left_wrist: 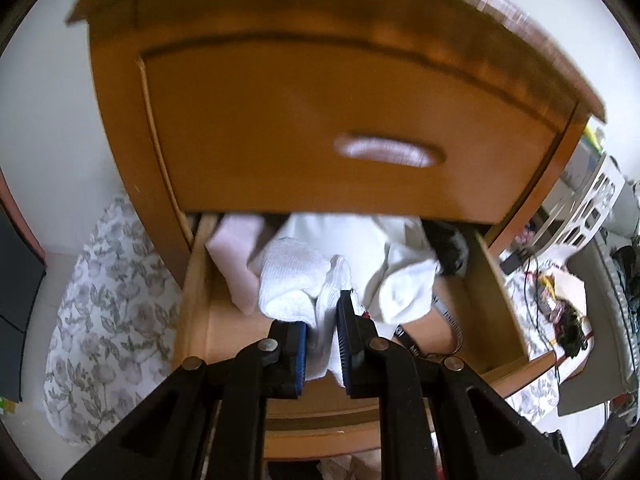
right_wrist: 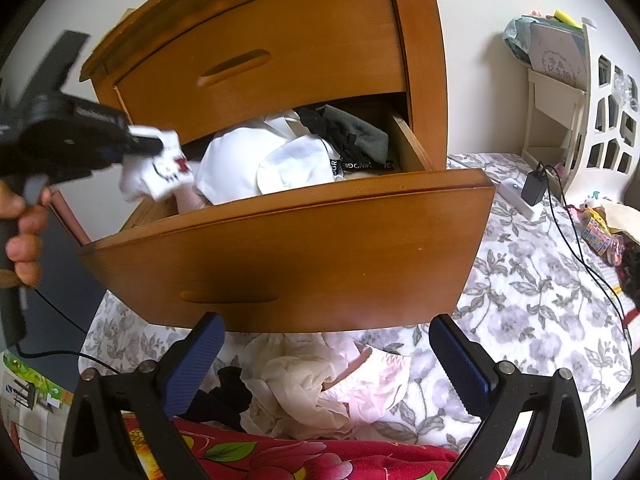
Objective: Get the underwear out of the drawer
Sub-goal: 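Lift the white socks out of the drawer with the left tool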
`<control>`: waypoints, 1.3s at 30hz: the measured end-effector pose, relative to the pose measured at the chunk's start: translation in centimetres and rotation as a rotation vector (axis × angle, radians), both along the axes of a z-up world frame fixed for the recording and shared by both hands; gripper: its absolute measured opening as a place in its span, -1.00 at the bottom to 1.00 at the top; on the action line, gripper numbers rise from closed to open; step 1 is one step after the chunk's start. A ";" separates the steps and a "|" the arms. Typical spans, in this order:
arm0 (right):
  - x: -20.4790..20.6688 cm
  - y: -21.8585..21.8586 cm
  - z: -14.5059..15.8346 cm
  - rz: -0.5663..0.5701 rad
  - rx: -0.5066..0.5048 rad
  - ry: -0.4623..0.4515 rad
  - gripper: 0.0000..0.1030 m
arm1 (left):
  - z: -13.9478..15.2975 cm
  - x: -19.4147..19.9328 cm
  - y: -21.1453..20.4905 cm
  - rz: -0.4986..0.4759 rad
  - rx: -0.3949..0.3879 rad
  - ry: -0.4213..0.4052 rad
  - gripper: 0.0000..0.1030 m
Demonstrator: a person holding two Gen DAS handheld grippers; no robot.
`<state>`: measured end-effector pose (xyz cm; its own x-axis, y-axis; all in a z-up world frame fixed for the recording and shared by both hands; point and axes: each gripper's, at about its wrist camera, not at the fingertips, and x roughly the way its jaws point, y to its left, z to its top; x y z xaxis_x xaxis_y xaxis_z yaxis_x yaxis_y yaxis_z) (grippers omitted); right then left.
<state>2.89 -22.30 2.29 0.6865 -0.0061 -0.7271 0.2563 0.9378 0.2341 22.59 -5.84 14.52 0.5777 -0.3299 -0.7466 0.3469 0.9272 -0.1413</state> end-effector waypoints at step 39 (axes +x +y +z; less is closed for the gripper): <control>0.4 0.3 -0.1 -0.015 -0.046 0.035 1.00 | -2.6 -14.7 5.2 -0.026 -0.129 0.009 -0.72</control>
